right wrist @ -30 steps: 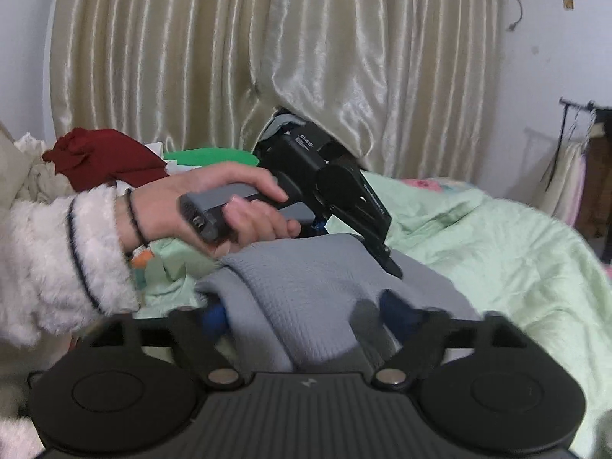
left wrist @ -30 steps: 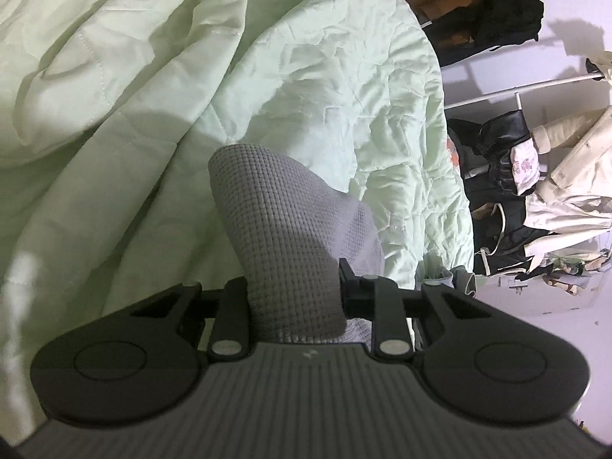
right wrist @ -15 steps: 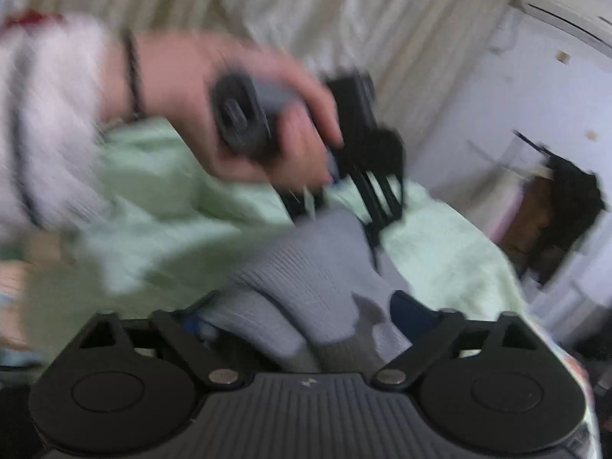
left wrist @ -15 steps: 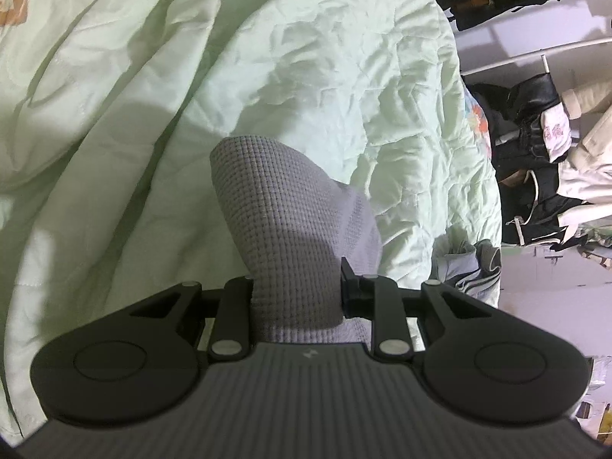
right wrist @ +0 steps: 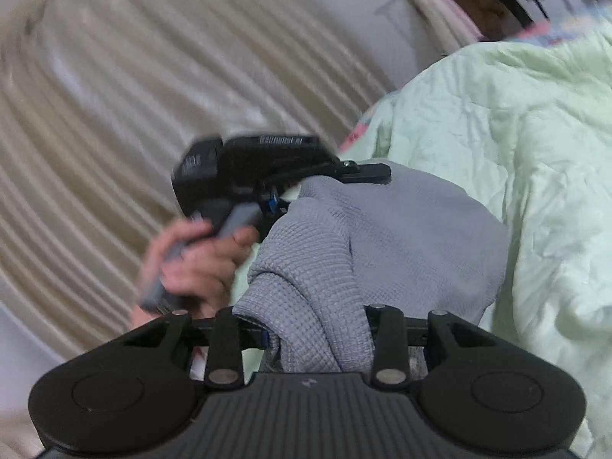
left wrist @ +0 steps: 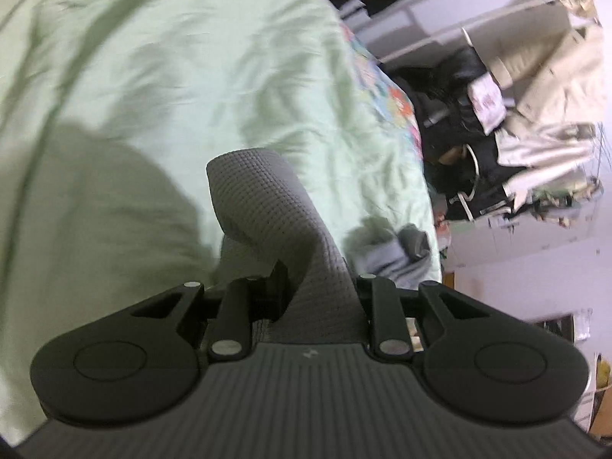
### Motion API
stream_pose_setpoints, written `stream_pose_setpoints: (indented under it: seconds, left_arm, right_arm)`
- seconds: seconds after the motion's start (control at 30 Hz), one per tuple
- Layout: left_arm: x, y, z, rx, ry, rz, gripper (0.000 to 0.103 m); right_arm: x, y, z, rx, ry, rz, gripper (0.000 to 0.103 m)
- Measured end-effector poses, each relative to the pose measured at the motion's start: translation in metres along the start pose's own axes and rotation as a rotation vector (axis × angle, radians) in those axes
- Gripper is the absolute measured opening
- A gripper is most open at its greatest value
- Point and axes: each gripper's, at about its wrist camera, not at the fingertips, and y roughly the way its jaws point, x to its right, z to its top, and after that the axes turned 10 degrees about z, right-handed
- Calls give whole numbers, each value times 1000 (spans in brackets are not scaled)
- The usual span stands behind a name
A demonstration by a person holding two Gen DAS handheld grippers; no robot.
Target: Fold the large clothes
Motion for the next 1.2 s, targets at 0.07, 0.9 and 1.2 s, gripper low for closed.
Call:
stream_pose_setpoints:
  seconds: [0.07, 0.9, 1.2]
  left_arm:
    - [36, 11, -3, -20, 41, -10, 23]
    - [315, 239, -142, -166, 473, -34, 53]
    - [285, 226, -115, -23, 346, -3, 87]
  right_arm:
    - [9, -34, 9, 64, 88, 51, 34]
    - [107, -362, -7, 677, 252, -628, 69]
    - [25, -328, 20, 620, -179, -829, 50]
